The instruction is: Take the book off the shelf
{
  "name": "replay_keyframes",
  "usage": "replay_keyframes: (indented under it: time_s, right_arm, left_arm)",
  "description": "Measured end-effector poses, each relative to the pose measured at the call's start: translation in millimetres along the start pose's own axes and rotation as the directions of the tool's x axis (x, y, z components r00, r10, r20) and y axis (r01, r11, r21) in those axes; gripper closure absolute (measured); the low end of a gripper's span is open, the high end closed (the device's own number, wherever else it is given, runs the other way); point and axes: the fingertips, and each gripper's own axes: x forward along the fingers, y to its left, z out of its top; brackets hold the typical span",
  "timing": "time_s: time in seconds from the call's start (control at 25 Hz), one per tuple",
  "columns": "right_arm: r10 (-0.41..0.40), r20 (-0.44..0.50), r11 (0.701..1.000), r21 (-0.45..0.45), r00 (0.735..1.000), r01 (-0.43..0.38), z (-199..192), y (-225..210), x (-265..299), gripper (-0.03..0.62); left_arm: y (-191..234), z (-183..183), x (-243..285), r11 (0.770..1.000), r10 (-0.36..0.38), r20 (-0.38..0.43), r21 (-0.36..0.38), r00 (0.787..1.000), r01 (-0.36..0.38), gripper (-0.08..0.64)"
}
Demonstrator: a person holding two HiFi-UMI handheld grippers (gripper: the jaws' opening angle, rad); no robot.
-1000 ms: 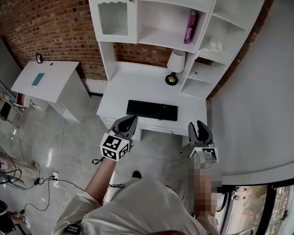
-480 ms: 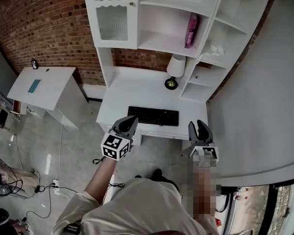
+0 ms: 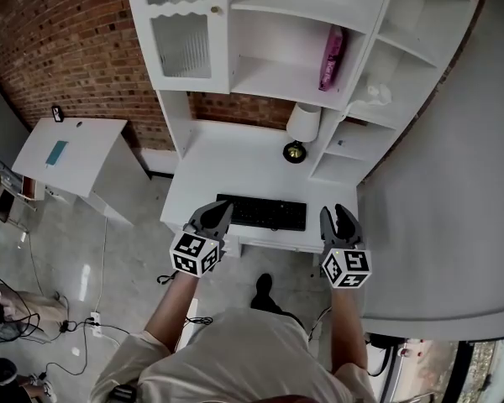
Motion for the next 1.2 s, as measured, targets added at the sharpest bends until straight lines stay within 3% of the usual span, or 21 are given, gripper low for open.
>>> replay_keyframes:
  time_s: [0.24,0.76,1.2]
  right_arm:
    - [0.034,0.006,0.999,-0.003,0.999,-0.034,9,-32,58,0.465]
    - [0.14,-0.024,0.99,0.004,0.99,-0.14,6,-101,155,0.465]
    - [0.181,0.002,0.983,0.023,0.983,-0.181,10,-135,204,0.465]
  left_arm:
    - [12,17,61,1.0,0.0,0.009,0.028,1.0,-0.001,0.566]
    - [32,25,167,0.997,0.075,-0.016,-0.006,0.997,-0.075,0.566]
    - [34,31,220,0.996,0.094,-0.026,0.005,0.995,-0.093,0.566]
